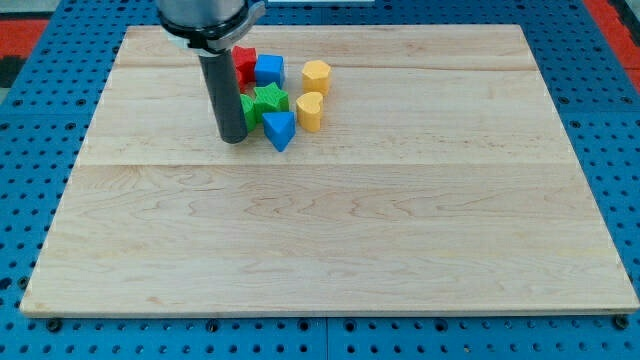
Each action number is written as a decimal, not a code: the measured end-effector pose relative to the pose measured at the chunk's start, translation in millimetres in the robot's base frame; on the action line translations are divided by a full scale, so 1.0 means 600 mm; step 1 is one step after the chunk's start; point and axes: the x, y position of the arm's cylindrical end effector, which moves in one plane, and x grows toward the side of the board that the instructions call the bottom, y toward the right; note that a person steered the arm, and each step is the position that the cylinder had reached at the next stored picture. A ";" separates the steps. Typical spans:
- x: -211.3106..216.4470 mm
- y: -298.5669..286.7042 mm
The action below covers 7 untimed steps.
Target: Move the yellow heart towards the top right
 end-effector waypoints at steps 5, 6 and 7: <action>0.030 0.079; 0.002 0.100; -0.061 0.100</action>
